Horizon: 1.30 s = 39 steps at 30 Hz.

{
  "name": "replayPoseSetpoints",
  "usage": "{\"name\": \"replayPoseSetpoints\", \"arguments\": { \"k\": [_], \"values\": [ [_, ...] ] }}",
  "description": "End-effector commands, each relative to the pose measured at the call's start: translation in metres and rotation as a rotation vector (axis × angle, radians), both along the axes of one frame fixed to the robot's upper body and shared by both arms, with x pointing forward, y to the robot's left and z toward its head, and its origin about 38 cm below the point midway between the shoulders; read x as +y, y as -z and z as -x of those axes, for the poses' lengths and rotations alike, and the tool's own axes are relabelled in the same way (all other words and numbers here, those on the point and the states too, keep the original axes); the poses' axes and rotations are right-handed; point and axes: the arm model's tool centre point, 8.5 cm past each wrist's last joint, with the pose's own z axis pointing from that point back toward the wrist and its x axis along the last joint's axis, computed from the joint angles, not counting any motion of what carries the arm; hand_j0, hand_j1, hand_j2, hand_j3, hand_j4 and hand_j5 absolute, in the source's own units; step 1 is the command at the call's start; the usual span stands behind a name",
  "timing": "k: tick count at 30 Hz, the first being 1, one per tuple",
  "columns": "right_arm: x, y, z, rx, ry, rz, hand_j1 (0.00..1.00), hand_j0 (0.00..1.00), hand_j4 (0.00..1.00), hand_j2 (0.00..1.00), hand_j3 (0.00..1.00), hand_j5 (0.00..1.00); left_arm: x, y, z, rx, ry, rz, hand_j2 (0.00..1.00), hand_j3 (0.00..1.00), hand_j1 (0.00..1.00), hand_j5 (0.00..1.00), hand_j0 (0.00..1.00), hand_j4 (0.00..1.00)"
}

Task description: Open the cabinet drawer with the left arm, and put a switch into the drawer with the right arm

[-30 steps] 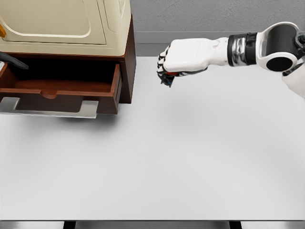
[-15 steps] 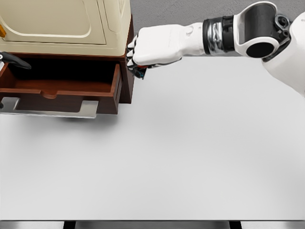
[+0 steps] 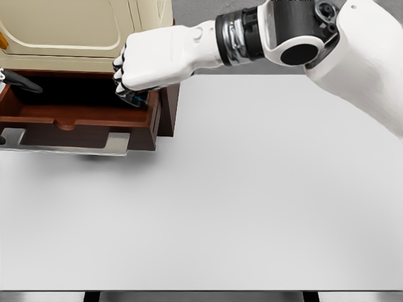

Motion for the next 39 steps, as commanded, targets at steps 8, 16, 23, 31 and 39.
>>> {"name": "replayPoseSetpoints", "arguments": {
  "k": [8,16,23,31,39],
  "values": [
    [0.022,0.009,-0.033,0.069,0.074,0.01,0.39,0.39,0.39,0.39,0.39,0.39,0.0,0.001,0.0,0.004,0.0,0.008,0.84,0.84,0.84,0.84,0.84,0.84],
    [0.052,0.014,-0.03,0.077,0.047,0.025,0.39,0.39,0.39,0.39,0.39,0.39,0.0,0.001,0.0,0.005,0.002,0.01,0.85,0.85,0.85,0.85,0.85,0.85],
    [0.076,0.008,-0.031,0.078,0.042,0.026,0.4,0.4,0.4,0.4,0.4,0.4,0.0,0.001,0.0,0.005,0.002,0.008,0.87,0.87,0.87,0.87,0.87,0.87],
    [0.083,0.012,-0.036,0.08,0.06,0.036,0.41,0.41,0.41,0.41,0.41,0.41,0.0,0.001,0.0,0.004,0.003,0.008,0.88,0.88,0.88,0.88,0.88,0.88],
    [0.085,0.016,-0.04,0.016,0.083,0.079,1.0,1.0,1.0,1.0,1.0,1.0,0.0,0.002,0.0,0.006,0.004,0.009,0.89,0.89,0.89,0.89,0.89,0.89]
  ]
}}
